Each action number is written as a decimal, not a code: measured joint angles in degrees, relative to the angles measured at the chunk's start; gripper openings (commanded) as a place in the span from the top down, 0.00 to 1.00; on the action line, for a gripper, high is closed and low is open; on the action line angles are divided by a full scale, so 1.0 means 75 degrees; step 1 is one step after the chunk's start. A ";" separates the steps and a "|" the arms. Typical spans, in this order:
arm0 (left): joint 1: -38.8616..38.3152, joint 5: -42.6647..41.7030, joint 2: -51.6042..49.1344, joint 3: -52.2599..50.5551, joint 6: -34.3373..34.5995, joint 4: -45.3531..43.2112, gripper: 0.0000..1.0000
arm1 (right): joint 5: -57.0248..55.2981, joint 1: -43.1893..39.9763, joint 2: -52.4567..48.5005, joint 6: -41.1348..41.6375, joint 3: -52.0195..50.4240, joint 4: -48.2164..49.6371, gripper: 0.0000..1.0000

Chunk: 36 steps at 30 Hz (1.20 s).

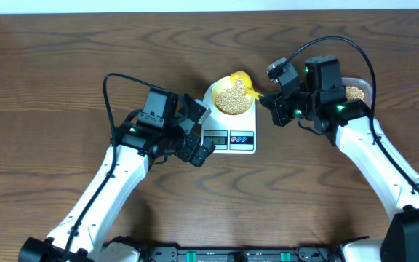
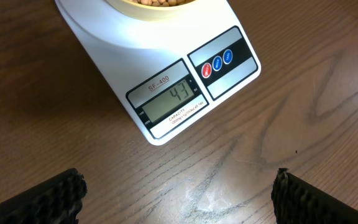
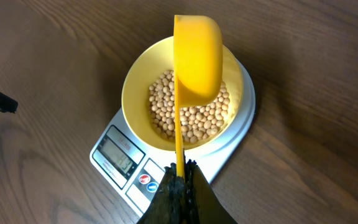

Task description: Scoop item into bowl and weigh 50g on scale

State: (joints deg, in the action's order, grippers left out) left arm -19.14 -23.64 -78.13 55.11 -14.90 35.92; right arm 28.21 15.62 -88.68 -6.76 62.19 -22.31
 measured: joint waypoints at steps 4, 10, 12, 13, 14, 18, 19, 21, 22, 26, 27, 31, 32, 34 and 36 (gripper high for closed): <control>0.0000 0.0000 0.0000 0.0000 0.0000 0.0000 0.02 | 0.0000 0.0000 0.0000 -0.0006 0.0000 0.0003 0.99; 0.0000 0.0000 0.0000 0.0000 0.0000 0.0000 0.02 | 0.0000 0.0000 0.0000 -0.0035 0.0000 0.0003 0.99; 0.0000 0.0000 0.0000 0.0000 0.0000 0.0003 0.02 | -0.0009 0.0000 0.0000 -0.0055 0.0000 0.0006 0.99; 0.0000 0.0000 0.0000 0.0000 0.0000 0.0000 0.02 | -0.0017 0.0000 0.0000 -0.0058 0.0000 0.0003 0.99; 0.0000 0.0000 0.0000 0.0000 0.0000 0.0000 0.02 | -0.0026 0.0000 0.0000 -0.0064 0.0000 0.0003 0.99; 0.0000 0.0000 0.0000 0.0000 0.0000 0.0003 0.02 | -0.0032 0.0000 0.0000 -0.0140 0.0000 0.0003 0.99; 0.0000 0.0000 0.0000 0.0000 0.0000 0.0000 0.02 | -0.0035 0.0000 0.0000 -0.0169 0.0000 0.0003 0.99; 0.0000 0.0000 0.0000 0.0000 0.0000 0.0003 0.02 | -0.0052 0.0000 0.0000 -0.0251 0.0000 0.0003 0.99; 0.0000 0.0000 0.0000 0.0000 0.0000 0.0000 0.02 | -0.0076 0.0000 0.0000 -0.0289 0.0000 0.0003 0.99; 0.0000 0.0000 0.0000 0.0000 0.0000 0.0003 0.02 | -0.0119 0.0000 0.0000 -0.0373 0.0000 0.0003 0.99; 0.0000 0.0000 0.0000 0.0000 0.0000 0.0003 0.02 | -0.0119 0.0000 0.0000 -0.0376 0.0000 0.0003 0.99; 0.0000 0.0000 0.0000 0.0000 0.0000 0.0003 0.02 | -0.0131 0.0000 0.0000 -0.0396 0.0000 0.0003 0.99; 0.0000 0.0000 0.0000 0.0000 0.0000 0.0003 0.02 | -0.0137 0.0000 0.0000 -0.0396 0.0000 0.0003 0.99; 0.0000 0.0000 0.0000 0.0000 0.0000 0.0003 0.02 | -0.0137 0.0000 0.0000 -0.0399 0.0000 0.0003 0.99; 0.0000 0.0000 0.0000 0.0000 0.0000 0.0003 0.02 | -0.0137 0.0000 0.0000 -0.0399 0.0000 0.0003 0.99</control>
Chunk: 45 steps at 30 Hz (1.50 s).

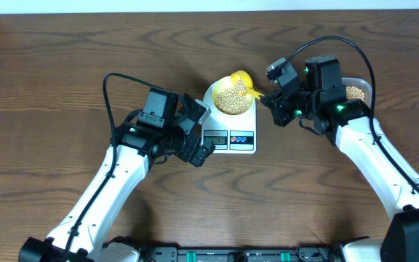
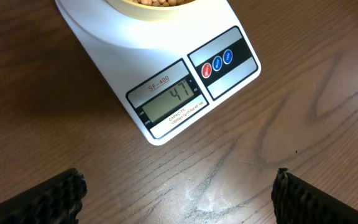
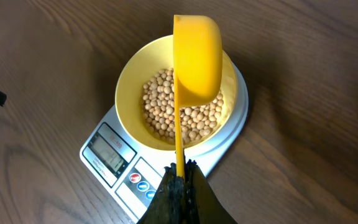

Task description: Scoop item into bowl and weigh 50g on scale

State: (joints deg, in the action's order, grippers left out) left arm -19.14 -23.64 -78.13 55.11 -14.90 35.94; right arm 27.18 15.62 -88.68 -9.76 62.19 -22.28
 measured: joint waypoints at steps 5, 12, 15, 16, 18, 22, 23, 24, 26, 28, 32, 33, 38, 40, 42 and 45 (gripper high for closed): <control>0.0000 0.0000 0.0000 0.0000 0.0000 -0.0003 0.02 | -0.0003 0.0000 0.0000 0.0000 0.0000 0.0000 0.99; 0.0000 0.0000 0.0000 0.0000 0.0000 0.0000 0.02 | -0.0003 0.0000 0.0000 -0.0003 0.0000 0.0000 0.99; 0.0000 0.0000 0.0000 0.0000 0.0000 -0.0003 0.02 | -0.0003 0.0000 0.0000 -0.0003 0.0000 0.0003 0.99; 0.0000 0.0000 0.0000 0.0000 0.0000 -0.0003 0.02 | -0.0003 0.0000 0.0000 -0.0003 0.0000 0.0003 0.99; 0.0000 0.0000 0.0000 0.0000 0.0000 0.0000 0.02 | -0.0003 0.0000 0.0000 -0.0003 0.0000 0.0003 0.99; 0.0000 0.0000 0.0000 0.0000 0.0003 -0.0003 0.02 | -0.0003 0.0000 0.0000 -0.0003 0.0000 0.0003 0.99; 0.0000 0.0000 0.0000 0.0000 0.0000 -0.0003 0.02 | -0.0003 0.0000 0.0000 -0.0003 0.0000 0.0003 0.99; 0.0000 0.0000 0.0000 0.0000 0.0000 0.0000 0.02 | -0.0003 0.0000 0.0000 -0.0006 0.0000 0.0003 0.99; 0.0000 0.0000 0.0000 0.0000 0.0000 0.0000 0.02 | -0.0006 0.0000 0.0000 -0.0125 0.0000 0.0003 0.99; 0.0000 0.0000 0.0000 0.0000 0.0000 -0.0003 0.02 | -0.0009 0.0000 0.0000 -0.0277 0.0000 0.0006 0.99; 0.0000 0.0000 0.0000 0.0000 0.0000 -0.0003 0.02 | -0.0114 0.0000 0.0000 -0.0522 0.0000 0.0012 0.99; 0.0000 0.0000 0.0000 0.0000 0.0000 -0.0003 0.02 | -0.0143 0.0000 0.0000 -0.0560 0.0000 0.0012 0.99; 0.0000 0.0000 0.0000 0.0000 0.0000 0.0000 0.02 | -0.0256 0.0000 0.0000 -0.0685 0.0000 0.0050 0.99; 0.0000 0.0000 0.0000 0.0000 0.0000 0.0000 0.02 | -0.0294 0.0000 0.0000 -0.0705 0.0000 0.0085 0.99; 0.0000 0.0000 0.0000 0.0000 0.0000 -0.0003 0.02 | -0.0268 0.0000 0.0000 -0.0699 0.0000 0.0085 0.99; 0.0000 0.0000 0.0000 0.0000 0.0000 -0.0003 0.02 | -0.0131 0.0000 0.0000 -0.0595 0.0000 0.0073 0.99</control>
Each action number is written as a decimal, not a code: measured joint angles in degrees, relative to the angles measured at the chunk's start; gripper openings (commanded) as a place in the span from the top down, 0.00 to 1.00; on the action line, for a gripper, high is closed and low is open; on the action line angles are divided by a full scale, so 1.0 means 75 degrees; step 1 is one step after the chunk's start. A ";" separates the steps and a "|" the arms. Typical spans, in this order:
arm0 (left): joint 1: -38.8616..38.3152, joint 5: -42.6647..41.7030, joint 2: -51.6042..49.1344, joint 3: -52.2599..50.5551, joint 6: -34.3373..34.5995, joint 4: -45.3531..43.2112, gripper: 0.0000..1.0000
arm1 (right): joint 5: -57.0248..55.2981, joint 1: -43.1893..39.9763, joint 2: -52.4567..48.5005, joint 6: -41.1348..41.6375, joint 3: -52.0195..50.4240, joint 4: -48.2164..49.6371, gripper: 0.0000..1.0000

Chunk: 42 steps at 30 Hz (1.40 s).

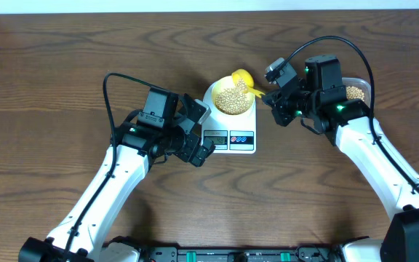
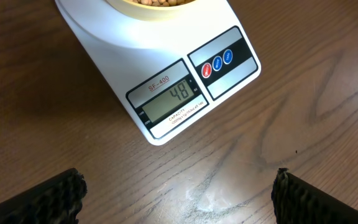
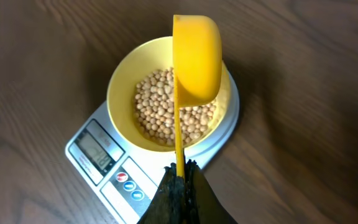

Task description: Scoop item into bowl and weigh 50g on scale

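Observation:
A yellow bowl of soybeans stands on the white scale. The scale's display reads 48 in the left wrist view. My right gripper is shut on the thin handle of a yellow scoop, which is tipped on its side over the bowl's right half. My left gripper hangs open just in front of the scale, its fingers wide apart over bare wood.
A clear container with more soybeans sits at the far right behind the right arm. The table is dark brown wood.
The display went from 47 to 48. My right gripper and scoop shifted slightly, so the bowl and scale sit further left and smaller in the right wrist view. The left gripper has not moved.
The scoop was held tipped over the bowl at every moment, with the left gripper open in front of the scale. The reading stood at 47, stayed 47, and is now 48, while the right wrist view drew back a little each time.

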State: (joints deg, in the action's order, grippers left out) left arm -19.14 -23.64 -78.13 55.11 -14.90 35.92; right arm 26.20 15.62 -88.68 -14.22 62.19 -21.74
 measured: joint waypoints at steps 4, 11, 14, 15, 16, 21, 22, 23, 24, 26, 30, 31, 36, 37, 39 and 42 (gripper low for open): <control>0.0000 0.0000 0.0000 0.0000 0.0000 0.0003 0.02 | 0.0117 0.0000 0.0000 0.0312 0.0000 -0.0006 0.99; 0.0000 0.0000 0.0000 0.0000 0.0000 0.0000 0.02 | 0.0385 0.0000 0.0000 0.0609 0.0000 -0.0006 0.99; 0.0000 0.0000 0.0000 0.0000 0.0000 0.0000 0.02 | 0.0414 0.0000 0.0000 0.0641 0.0000 -0.0006 0.99; 0.0000 0.0000 0.0000 0.0000 0.0000 0.0000 0.02 | 0.0428 0.0000 0.0000 0.0644 0.0000 -0.0006 0.99; 0.0000 0.0000 0.0000 0.0000 0.0000 0.0003 0.02 | 0.0449 0.0000 0.0000 0.0656 0.0000 -0.0006 0.99; 0.0000 0.0000 0.0000 0.0000 0.0000 0.0000 0.02 | 0.0481 0.0000 0.0000 0.0662 0.0000 -0.0006 0.99; 0.0000 0.0000 0.0000 0.0000 0.0000 0.0003 0.02 | 0.0481 0.0000 0.0000 0.0662 0.0000 -0.0006 0.99; 0.0000 0.0000 0.0000 0.0000 0.0000 0.0003 0.02 | 0.0484 0.0000 0.0000 0.0662 0.0000 -0.0006 0.99; 0.0000 0.0000 0.0000 0.0000 0.0000 0.0003 0.02 | 0.0484 0.0000 0.0000 0.0662 0.0000 -0.0006 0.99; 0.0000 0.0000 0.0000 0.0000 0.0000 0.0000 0.02 | 0.0484 0.0000 0.0000 0.0662 0.0000 -0.0006 0.99; 0.0000 0.0000 0.0000 0.0000 0.0000 0.0003 0.02 | 0.0478 0.0000 0.0000 0.0662 0.0000 -0.0006 0.99; 0.0000 0.0000 0.0000 0.0000 0.0000 0.0000 0.02 | 0.0478 0.0000 0.0000 0.0662 0.0000 -0.0006 0.99; 0.0000 0.0000 0.0000 0.0000 0.0000 0.0003 0.02 | 0.0478 0.0000 0.0000 0.0662 0.0000 -0.0006 0.99; 0.0000 0.0000 0.0000 0.0000 0.0000 0.0003 0.02 | 0.0478 0.0000 0.0000 0.0662 0.0000 -0.0006 0.99; 0.0000 0.0000 0.0000 0.0000 0.0000 0.0003 0.02 | 0.0478 0.0000 0.0000 0.0662 0.0000 -0.0006 0.99; 0.0000 0.0000 0.0000 0.0000 0.0000 0.0003 0.02 | 0.0478 0.0000 0.0000 0.0662 0.0000 -0.0006 0.99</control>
